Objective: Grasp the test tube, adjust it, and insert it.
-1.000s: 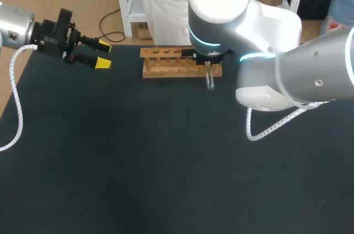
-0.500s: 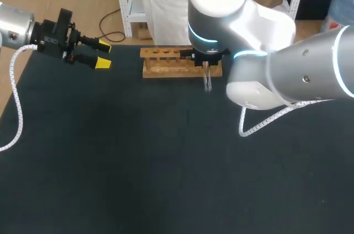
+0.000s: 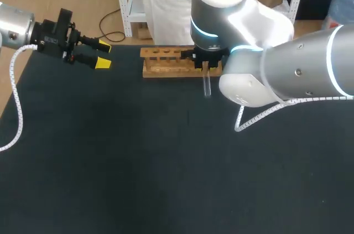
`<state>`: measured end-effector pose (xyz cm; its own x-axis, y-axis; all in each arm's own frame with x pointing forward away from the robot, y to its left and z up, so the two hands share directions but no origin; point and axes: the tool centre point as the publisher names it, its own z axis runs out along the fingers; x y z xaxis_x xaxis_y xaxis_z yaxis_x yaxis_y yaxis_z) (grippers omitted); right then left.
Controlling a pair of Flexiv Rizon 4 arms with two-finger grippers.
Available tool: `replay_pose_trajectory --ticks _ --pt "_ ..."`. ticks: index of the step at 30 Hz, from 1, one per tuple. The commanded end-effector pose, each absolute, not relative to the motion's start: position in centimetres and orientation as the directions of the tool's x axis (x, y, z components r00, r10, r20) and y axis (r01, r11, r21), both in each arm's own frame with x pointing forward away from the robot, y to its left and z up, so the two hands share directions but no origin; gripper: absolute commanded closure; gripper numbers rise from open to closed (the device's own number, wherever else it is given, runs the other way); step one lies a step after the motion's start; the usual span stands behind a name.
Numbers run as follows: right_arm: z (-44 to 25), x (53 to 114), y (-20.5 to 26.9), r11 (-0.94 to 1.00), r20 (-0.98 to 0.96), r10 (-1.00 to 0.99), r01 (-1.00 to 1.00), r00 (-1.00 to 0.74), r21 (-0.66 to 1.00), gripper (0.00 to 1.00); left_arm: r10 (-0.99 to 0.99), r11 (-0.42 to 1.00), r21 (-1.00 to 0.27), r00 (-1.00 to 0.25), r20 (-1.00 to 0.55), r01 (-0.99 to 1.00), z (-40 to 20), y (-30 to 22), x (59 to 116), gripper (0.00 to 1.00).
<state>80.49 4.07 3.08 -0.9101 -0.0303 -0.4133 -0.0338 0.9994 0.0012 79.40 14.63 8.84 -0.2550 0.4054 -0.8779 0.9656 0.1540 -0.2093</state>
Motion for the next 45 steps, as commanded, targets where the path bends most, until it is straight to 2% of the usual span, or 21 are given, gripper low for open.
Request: replay_pose_trajectory --ticks 1,18,29,45 --pt "2.8 81.0 4.1 0.999 -0.400 -0.028 -0.033 -0.916 0.005 1.00 0.405 0.152 -0.209 -0.254 -0.878 0.966 8.8 14.6 79.5 0.00" --pt "5.7 77.7 4.5 0.999 -0.428 0.015 -0.006 -0.904 0.049 1.00 0.405 0.152 -0.209 -0.254 -0.878 0.966 8.8 14.6 79.5 0.00" --pt "10.7 74.8 1.9 0.995 -0.509 0.101 0.086 -0.855 0.054 1.00 0.405 0.152 -0.209 -0.254 -0.878 0.966 8.8 14.6 79.5 0.00" --pt "15.4 71.9 1.8 0.996 -0.549 0.085 0.050 -0.831 0.079 1.00 0.405 0.152 -0.209 -0.254 -0.878 0.966 8.8 14.6 79.5 0.00"
